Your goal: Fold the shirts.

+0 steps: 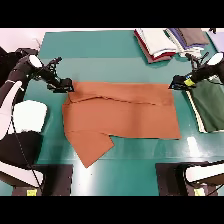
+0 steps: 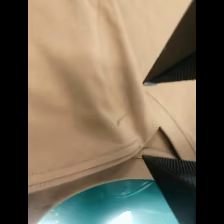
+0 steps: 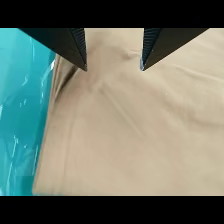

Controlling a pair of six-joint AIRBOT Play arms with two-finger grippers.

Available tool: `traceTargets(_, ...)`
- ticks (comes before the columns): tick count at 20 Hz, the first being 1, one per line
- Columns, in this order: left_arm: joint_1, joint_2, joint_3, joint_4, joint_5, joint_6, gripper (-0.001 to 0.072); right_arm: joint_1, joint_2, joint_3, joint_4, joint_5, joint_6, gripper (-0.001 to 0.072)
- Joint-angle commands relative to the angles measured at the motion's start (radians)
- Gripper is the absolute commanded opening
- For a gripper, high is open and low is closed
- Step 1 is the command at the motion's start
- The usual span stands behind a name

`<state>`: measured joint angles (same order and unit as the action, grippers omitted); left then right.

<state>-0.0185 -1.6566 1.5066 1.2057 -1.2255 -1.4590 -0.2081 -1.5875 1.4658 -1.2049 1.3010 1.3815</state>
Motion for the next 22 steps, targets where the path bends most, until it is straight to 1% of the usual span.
traceTargets(1, 0.001, 0.058, -0.021, 0.024, -0.049, -0.019, 0.0488, -0.023, 0.054, -0.022, 0.005, 0.039, -0.004, 0.0386)
traceTargets(2, 0.001, 0.101, -0.047, 0.041, -0.057, -0.030, 0.0488, -0.035, 0.085, -0.022, 0.004, 0.072, -0.021, 0.0386)
traceTargets(4, 0.001, 0.224, -0.177, 0.076, -0.049, -0.053, 0.0488, -0.055, 0.171, -0.046, 0.005, 0.122, -0.037, 0.0386)
traceTargets(9, 0.001, 0.570, -0.666, 0.077, -0.017, -0.090, 0.0488, -0.054, 0.438, -0.286, 0.010, 0.060, -0.039, 0.0387)
traceTargets(12, 0.001, 0.736, -0.872, 0.060, -0.009, -0.144, 0.0489, -0.049, 0.554, -0.399, 0.009, 0.010, -0.039, 0.0386)
traceTargets(14, 0.001, 0.805, -0.966, 0.003, 0.021, -0.145, 0.0488, -0.049, 0.610, -0.444, 0.008, -0.004, -0.039, 0.0387)
traceTargets(15, 0.001, 0.808, -0.996, -0.036, 0.037, -0.135, 0.0489, -0.049, 0.629, -0.456, 0.009, -0.010, -0.039, 0.0387)
traceTargets(18, 0.001, 0.805, -1.077, -0.166, 0.115, -0.049, 0.0488, -0.049, 0.673, -0.475, 0.009, -0.018, -0.037, 0.0386)
traceTargets(20, 0.000, 0.803, -1.109, -0.232, 0.180, -0.022, 0.0488, -0.049, 0.682, -0.475, 0.016, -0.016, -0.035, 0.0386)
traceTargets(22, -0.034, 0.803, -1.129, -0.272, 0.230, 0.010, 0.0488, -0.049, 0.682, -0.475, 0.037, -0.015, -0.033, 0.0386)
